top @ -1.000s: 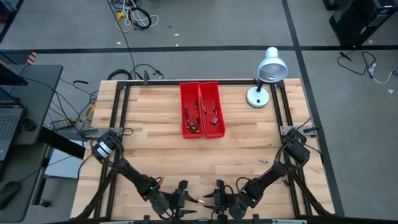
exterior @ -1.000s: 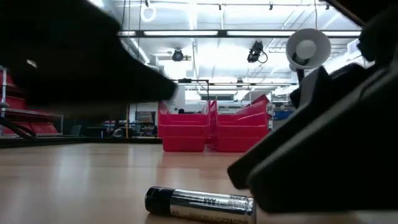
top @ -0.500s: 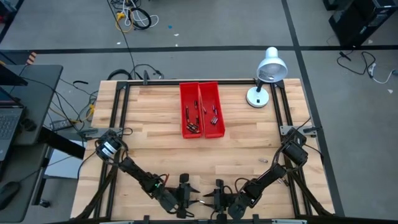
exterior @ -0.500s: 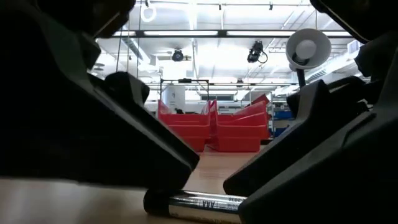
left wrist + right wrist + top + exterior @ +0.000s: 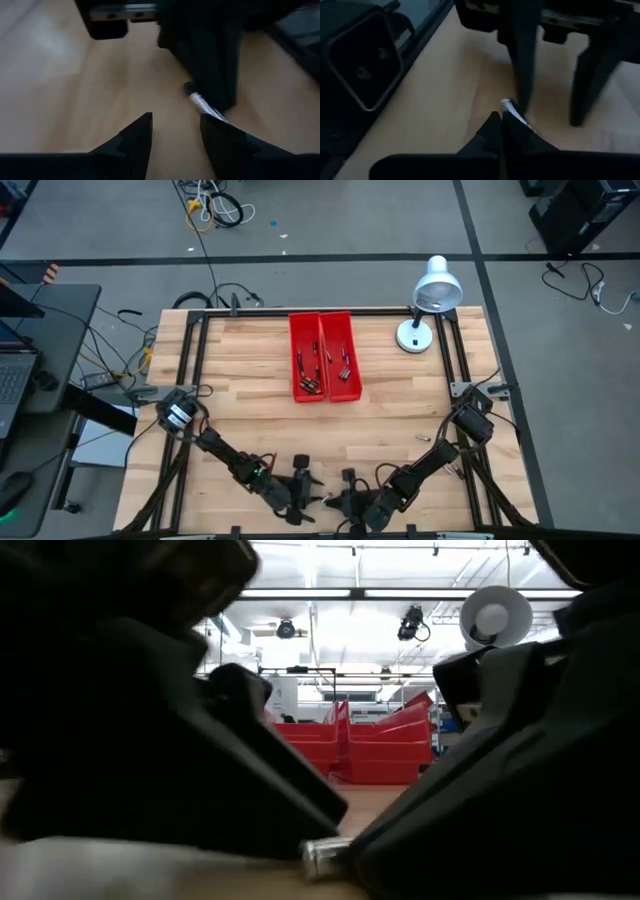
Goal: Sort batteries
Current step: Put the silver battery into the right red bin
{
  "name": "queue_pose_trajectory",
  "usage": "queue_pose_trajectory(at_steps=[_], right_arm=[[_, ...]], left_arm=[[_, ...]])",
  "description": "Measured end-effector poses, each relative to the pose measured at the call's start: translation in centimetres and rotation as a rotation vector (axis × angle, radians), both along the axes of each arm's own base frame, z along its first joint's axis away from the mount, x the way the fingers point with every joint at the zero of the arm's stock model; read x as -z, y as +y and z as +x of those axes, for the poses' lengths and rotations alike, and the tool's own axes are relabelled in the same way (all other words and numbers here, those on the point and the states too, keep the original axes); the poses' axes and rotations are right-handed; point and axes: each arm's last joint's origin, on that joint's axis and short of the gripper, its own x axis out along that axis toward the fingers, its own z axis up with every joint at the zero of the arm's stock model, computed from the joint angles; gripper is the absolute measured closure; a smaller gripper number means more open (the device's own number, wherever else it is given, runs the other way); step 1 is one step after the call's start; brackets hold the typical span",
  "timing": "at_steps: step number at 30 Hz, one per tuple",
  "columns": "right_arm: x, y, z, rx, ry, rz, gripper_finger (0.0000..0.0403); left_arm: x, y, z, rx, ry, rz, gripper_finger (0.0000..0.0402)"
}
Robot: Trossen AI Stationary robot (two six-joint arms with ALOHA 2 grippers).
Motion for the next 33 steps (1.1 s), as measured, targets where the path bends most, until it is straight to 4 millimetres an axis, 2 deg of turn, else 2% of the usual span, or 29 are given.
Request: queue_pose_trajectory(at_steps=[4, 10, 14, 16, 18, 20, 25, 29, 33], right_arm=[[-1.2, -1.3, 0.3, 0.039, 0.034, -0.134, 0.0402], [-4.0, -5.7, -0.3, 0.159, 0.179, -0.385, 0.0403], [-5.9, -8.6, -1.6, 0.191, 0.192, -0.401, 0.0403], [-6.5, -10.3, -2.6, 0.227, 0.190, -0.403, 0.0403], [-6.9, -12.1, -3.8, 0.267, 0.191, -0.388, 0.0403], [-7.4, -13.6, -4.7, 0.273, 0.163, -0.293, 0.0403], [-6.8, -16.0, -6.1, 0.036, 0.075, 0.058, 0.0397], [-5.6, -16.5, -6.9, -0.029, 0.013, 0.144, 0.0381], [-4.4, -15.5, -6.7, -0.061, 0.001, 0.162, 0.0357]], left_arm=[[-1.6, 1.1, 0.3, -0.032, 0.014, 0.029, 0.0223], [-6.8, 2.3, -0.4, -0.006, 0.013, 0.126, 0.0236], [-9.6, 3.8, -0.6, -0.078, -0.027, 0.223, 0.0238], [-10.2, 4.5, -0.8, -0.109, -0.017, 0.266, 0.0238], [-10.3, 5.4, -0.7, -0.126, 0.018, 0.292, 0.0238], [-10.0, 6.3, -0.6, -0.151, 0.064, 0.320, 0.0238], [-8.6, 8.3, 0.0, -0.087, 0.122, 0.197, 0.0238], [-7.6, 9.2, 0.4, -0.024, 0.129, 0.113, 0.0238], [-6.9, 9.6, 0.2, -0.030, 0.135, 0.104, 0.0238]])
